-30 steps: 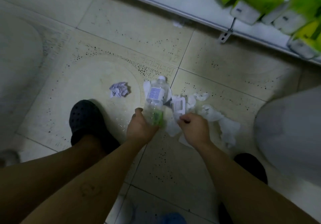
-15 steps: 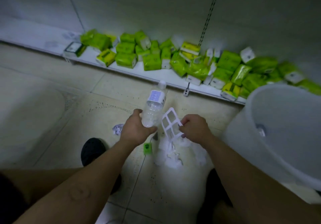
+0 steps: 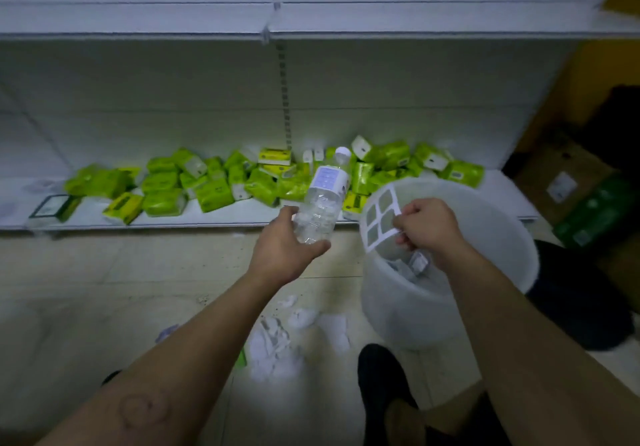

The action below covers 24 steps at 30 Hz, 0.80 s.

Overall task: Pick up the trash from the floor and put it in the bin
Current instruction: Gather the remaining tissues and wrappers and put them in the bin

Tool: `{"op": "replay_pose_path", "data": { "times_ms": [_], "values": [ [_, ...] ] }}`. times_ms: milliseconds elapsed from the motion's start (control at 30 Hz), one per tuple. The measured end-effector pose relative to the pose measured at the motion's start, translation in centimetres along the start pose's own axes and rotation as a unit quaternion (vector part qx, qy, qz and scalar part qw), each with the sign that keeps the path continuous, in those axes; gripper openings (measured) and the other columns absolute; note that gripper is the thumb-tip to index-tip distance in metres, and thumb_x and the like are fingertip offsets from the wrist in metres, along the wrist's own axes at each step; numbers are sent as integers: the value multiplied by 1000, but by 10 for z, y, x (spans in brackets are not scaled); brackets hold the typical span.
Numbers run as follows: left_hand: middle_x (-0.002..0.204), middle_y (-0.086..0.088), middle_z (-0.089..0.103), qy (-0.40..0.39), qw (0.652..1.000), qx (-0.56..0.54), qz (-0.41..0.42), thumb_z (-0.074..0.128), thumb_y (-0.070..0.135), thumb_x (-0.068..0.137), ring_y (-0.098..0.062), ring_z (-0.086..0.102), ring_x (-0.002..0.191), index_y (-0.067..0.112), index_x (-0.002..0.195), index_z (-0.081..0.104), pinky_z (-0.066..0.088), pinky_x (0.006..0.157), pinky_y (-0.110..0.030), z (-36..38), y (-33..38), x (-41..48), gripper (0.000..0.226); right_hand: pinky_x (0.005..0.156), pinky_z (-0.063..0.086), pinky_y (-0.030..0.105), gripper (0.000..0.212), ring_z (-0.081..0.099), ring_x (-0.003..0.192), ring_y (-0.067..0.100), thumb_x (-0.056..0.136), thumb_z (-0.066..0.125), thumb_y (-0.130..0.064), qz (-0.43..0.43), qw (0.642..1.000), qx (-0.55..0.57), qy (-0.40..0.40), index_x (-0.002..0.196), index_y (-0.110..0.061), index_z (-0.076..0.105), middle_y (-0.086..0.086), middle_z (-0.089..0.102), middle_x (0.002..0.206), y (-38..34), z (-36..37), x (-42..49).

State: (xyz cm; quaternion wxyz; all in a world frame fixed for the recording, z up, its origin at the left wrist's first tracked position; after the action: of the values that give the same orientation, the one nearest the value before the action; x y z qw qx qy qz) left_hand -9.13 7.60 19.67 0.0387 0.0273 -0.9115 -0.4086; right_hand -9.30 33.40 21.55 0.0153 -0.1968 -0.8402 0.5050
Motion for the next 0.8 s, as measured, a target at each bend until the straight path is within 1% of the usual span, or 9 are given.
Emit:
{"op": "replay_pose_path", "data": {
  "times_ms": [100,200,267,333,367,433,500,667,800],
  "values": [
    [107,3,67,-19,1000,-8,20,80,49,60,-16,63,94,22,127,51,40,74,-24,38,35,6,78,43,54,34,21,56,34,20,79,59,-3,35,993,87,75,63,-12,48,11,52,49,23,-49,5],
    [113,-1,68,-56,998,-21,28,80,47,63,-18,64,100,18,131,50,41,77,-24,83,63,11,80,61,60,49,13,59,38,20,81,58,-4,82,980,145,106,68,-5,54,14,54,59,59,-76,5],
    [126,-6,62,-84,996,-23,24,79,48,67,-22,60,113,15,137,45,45,88,-28,109,77,13,85,75,59,52,11,66,60,29,83,58,-10,105,978,151,99,83,0,61,21,63,77,75,-84,8],
    [141,-8,52,-127,991,-16,29,77,48,70,-24,51,127,14,144,37,42,101,-33,132,84,11,91,91,52,54,33,65,94,37,84,59,-20,111,984,108,93,104,7,62,27,64,110,81,-90,14],
    [146,-7,46,-149,988,-4,39,77,48,71,-23,46,132,14,146,34,38,104,-33,140,84,8,93,97,49,53,44,60,107,38,84,59,-23,109,986,84,92,118,6,57,25,59,124,81,-91,16],
    [151,-7,39,-181,981,31,57,77,46,73,-23,38,137,13,147,32,32,108,-31,148,77,2,92,100,46,43,55,54,118,33,84,59,-27,93,991,45,85,134,-6,48,15,53,135,80,-88,16],
    [151,-7,39,-189,978,66,59,76,41,75,-23,38,137,13,146,34,30,108,-29,142,63,0,87,92,44,32,53,55,117,29,83,60,-27,62,995,-3,72,133,-11,50,12,55,132,75,-79,14],
    [147,-8,44,-173,977,122,-16,73,40,79,-25,44,133,14,143,39,35,105,-31,92,-7,7,77,101,45,37,44,58,115,29,80,63,-23,-8,996,-85,-1,122,-12,61,13,64,122,52,-14,7],
    [142,-11,49,-170,969,160,-76,70,40,81,-28,49,127,15,139,43,39,99,-32,50,-66,-2,69,96,43,27,42,58,116,25,79,65,-25,-74,983,-144,-89,119,-16,62,10,65,120,35,66,-12]
  ]
}}
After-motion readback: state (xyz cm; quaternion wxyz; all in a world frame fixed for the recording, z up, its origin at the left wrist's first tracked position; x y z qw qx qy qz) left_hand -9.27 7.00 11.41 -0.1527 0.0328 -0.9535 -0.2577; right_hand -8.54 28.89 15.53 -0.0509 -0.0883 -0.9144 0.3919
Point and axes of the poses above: each hand's wrist, its own x-axis towards the middle knuckle, its own z-axis out of the palm, y = z × x, the point moved 8 cm from there along x, towards the middle knuckle
